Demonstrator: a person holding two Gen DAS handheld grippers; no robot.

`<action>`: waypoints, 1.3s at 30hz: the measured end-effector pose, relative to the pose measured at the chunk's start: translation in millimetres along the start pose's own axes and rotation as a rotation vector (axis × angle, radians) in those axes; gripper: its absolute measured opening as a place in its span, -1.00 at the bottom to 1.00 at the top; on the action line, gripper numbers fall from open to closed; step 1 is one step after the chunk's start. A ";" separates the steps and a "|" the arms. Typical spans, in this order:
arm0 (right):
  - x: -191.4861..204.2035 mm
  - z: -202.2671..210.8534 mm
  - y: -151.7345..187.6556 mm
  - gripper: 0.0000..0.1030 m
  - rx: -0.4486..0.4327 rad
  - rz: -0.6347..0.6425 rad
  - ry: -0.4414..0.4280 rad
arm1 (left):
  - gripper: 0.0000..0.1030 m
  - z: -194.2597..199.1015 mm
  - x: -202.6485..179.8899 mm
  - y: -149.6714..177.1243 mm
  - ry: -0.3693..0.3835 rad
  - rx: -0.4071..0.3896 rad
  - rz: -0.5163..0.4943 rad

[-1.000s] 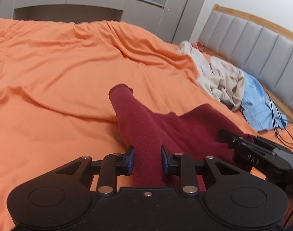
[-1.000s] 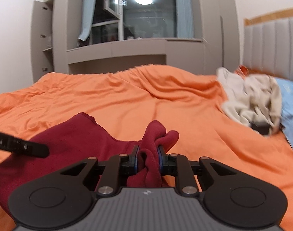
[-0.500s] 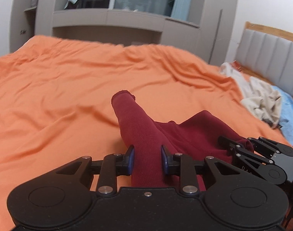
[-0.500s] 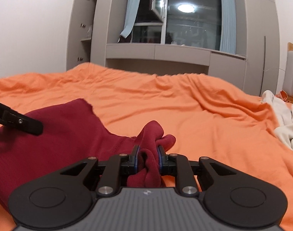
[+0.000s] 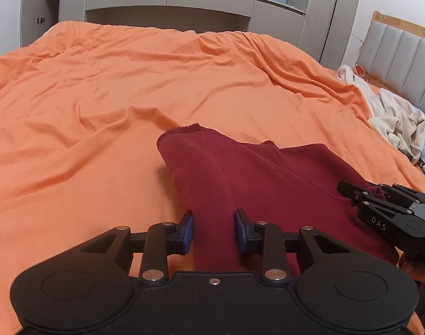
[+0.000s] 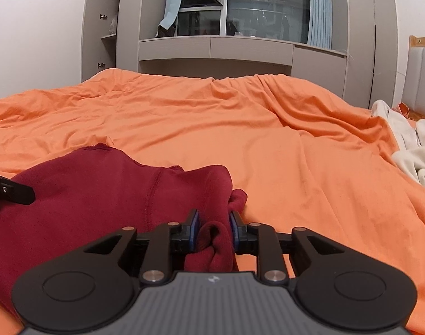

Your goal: Fold small clothes

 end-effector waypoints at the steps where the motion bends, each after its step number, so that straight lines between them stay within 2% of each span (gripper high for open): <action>1: -1.0 -0.3 0.1 -0.46 0.002 -0.003 -0.001 | -0.31 0.3 -0.2 0.8 -0.007 0.001 -0.002; 3: -2.3 -0.1 -0.2 -0.38 0.002 -0.011 0.001 | -0.27 -1.0 -0.2 1.8 -0.019 0.004 -0.002; 6: -5.7 1.8 0.0 -0.15 -0.001 -0.026 0.006 | -0.13 -2.2 -0.1 0.9 -0.041 0.002 0.001; 9: -9.0 4.2 -0.8 0.14 -0.005 -0.044 0.010 | 0.16 -0.4 2.3 -0.5 -0.071 -0.005 0.005; 11: -11.5 6.8 -1.6 0.38 -0.013 -0.056 0.013 | 0.47 1.5 4.6 0.3 -0.082 -0.010 0.021; 12: -12.2 8.9 -1.7 0.43 -0.016 -0.061 0.012 | 0.51 2.8 5.3 0.6 -0.083 -0.013 0.032; 14: -14.1 14.0 -2.0 0.70 -0.024 -0.071 0.007 | 0.62 6.3 6.0 1.2 -0.070 -0.021 0.051; 17: -15.4 26.7 -3.5 0.90 -0.055 -0.083 -0.010 | 0.85 15.3 4.8 2.5 -0.065 -0.053 0.061; 21: -15.3 48.2 -6.2 1.00 -0.099 -0.087 -0.016 | 0.98 35.3 -2.0 4.3 -0.093 -0.127 0.039; 28: -10.6 91.7 -3.1 1.00 -0.164 -0.129 -0.035 | 0.99 75.6 -21.5 10.6 -0.102 -0.247 0.000; 34: -0.8 139.4 5.8 1.00 -0.236 -0.125 -0.052 | 0.99 103.2 -37.9 38.2 -0.049 -0.298 0.017; 39: 7.2 182.1 14.9 1.00 -0.316 -0.103 -0.048 | 0.99 126.6 -44.1 64.1 -0.063 -0.350 0.012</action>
Point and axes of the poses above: each gripper's, at about its wrist camera, not at the fingertips, and z roughly against the way its jaws point, x to its left, y to its underside, the point moved 8 cm from there along -z, roughly the way its jaws point, and after that the axes turned 12 degrees about x, right-handed, at the moved point
